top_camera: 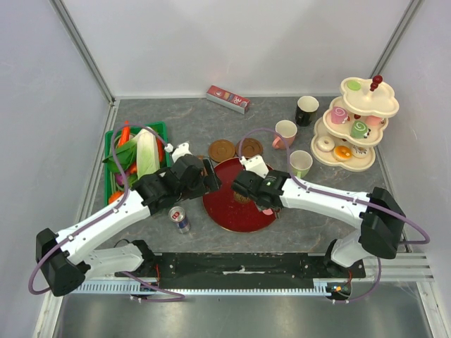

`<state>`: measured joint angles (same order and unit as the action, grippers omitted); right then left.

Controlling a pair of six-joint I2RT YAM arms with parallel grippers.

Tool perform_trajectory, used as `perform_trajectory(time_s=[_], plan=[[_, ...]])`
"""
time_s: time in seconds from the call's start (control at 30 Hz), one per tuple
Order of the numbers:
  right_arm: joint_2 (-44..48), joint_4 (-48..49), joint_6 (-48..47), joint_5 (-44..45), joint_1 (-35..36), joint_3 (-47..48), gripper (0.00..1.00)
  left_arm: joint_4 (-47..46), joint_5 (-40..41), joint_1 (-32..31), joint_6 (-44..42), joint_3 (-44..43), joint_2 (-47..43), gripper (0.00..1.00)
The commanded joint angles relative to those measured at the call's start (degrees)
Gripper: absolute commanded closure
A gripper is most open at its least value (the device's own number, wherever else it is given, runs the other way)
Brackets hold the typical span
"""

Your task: Serve the afternoon tea

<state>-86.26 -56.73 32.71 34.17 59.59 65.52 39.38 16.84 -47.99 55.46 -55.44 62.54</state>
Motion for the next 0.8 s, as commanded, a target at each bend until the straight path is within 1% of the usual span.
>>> perform_trajectory(time_s=[0.0, 0.3, 0.6, 0.77], plan=[[-1.2, 1.4, -0.7, 3.0, -0.5, 2.4, 0.44, 1.3, 3.6, 0.0, -0.5, 1.0, -2.7, 0.01], [-3.0, 2.9, -1.7, 3.3, -1.9, 2.2, 0.45, 3.0, 4.9, 0.0, 0.7, 2.9, -5.9, 0.01], [-3.5, 4.0, -3.1, 2.8, -2.5, 2.5, 0.53, 3.8, 5.7, 0.0, 1.1, 3.5, -7.2, 0.01], [-1.6, 3.9, -3.9, 2.2, -2.5, 3.5, 0.57, 4.3, 6.4, -0.1, 1.1, 3.8, -7.6, 0.01]])
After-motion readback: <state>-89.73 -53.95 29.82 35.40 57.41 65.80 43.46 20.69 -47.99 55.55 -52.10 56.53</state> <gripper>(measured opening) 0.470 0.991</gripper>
